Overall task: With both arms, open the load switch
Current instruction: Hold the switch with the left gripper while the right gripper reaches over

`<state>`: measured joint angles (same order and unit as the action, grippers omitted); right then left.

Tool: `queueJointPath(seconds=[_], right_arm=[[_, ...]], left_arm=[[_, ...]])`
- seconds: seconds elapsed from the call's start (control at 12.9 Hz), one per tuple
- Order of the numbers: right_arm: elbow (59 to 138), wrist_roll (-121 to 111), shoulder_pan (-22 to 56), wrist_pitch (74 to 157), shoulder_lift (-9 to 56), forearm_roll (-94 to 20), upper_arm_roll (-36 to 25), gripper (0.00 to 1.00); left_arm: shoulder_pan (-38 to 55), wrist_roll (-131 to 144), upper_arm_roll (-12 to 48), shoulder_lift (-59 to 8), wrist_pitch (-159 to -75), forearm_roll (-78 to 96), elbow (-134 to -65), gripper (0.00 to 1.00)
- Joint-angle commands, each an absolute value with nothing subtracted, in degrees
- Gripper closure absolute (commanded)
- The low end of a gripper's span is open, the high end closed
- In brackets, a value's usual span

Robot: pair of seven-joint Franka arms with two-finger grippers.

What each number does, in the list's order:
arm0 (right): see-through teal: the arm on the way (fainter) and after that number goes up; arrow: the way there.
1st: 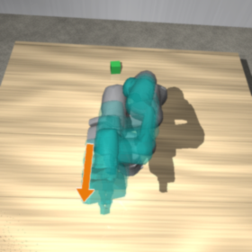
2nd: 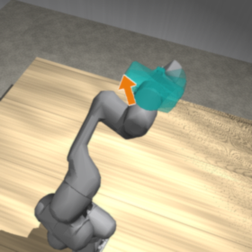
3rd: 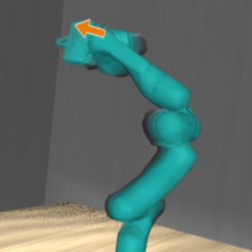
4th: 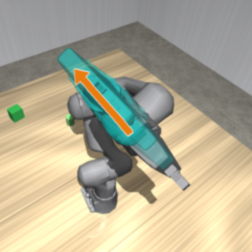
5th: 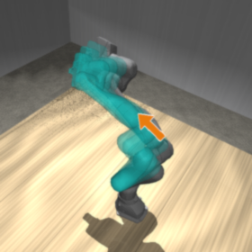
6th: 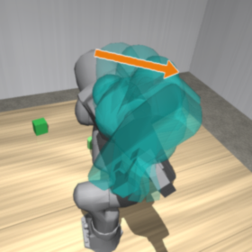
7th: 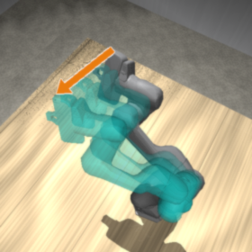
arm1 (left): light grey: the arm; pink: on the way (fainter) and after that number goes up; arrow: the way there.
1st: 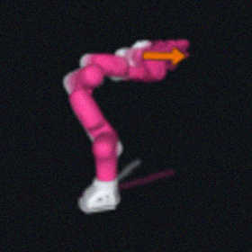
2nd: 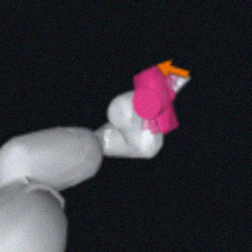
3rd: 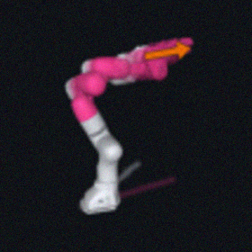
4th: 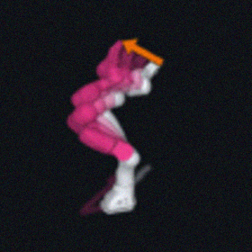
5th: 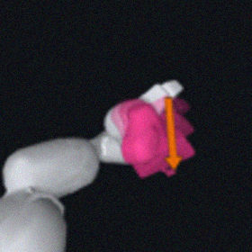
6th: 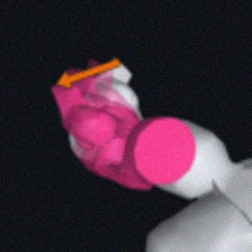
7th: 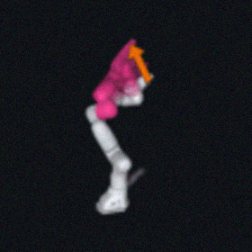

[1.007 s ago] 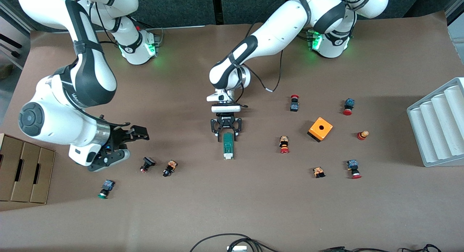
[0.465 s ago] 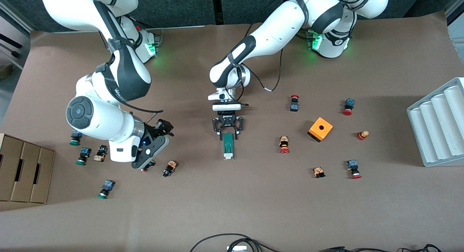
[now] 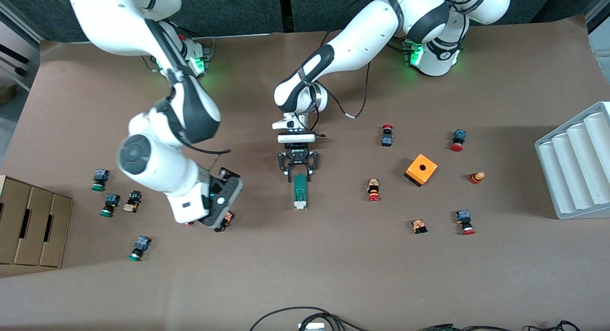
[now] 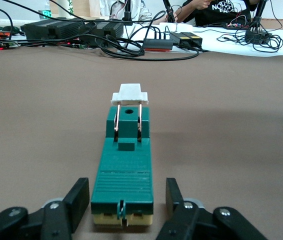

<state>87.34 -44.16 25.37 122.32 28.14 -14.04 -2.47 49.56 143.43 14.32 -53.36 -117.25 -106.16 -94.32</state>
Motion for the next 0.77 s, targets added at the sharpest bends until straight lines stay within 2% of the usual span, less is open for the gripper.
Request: queueJointPath(seconds=[0.0, 0.23, 0.54, 0.7], right_arm=[[80.9, -48.2, 26.9, 123.0, 34.0, -13.2, -2.7, 0.01], [79.4, -52.7, 29.0, 127.6, 38.0, -13.2, -2.7, 0.03], [79.4, -52.2, 31.9, 133.7, 41.0, -13.3, -2.7, 0.16], [79.5, -52.2, 32.7, 136.8, 42.5, -13.4, -2.7, 0.18]], left_arm=[[51.2, 145.1, 13.7, -54.1, -113.8, -107.3, -94.6, 0.37], [51.2, 145.1, 13.8, -54.1, -113.7, -107.3, -94.5, 0.39], [51.3, 145.1, 13.8, -54.1, -113.8, -107.3, -94.3, 0.42], [51.3, 145.0, 13.8, -54.1, -113.8, -107.4, -94.2, 0.47]])
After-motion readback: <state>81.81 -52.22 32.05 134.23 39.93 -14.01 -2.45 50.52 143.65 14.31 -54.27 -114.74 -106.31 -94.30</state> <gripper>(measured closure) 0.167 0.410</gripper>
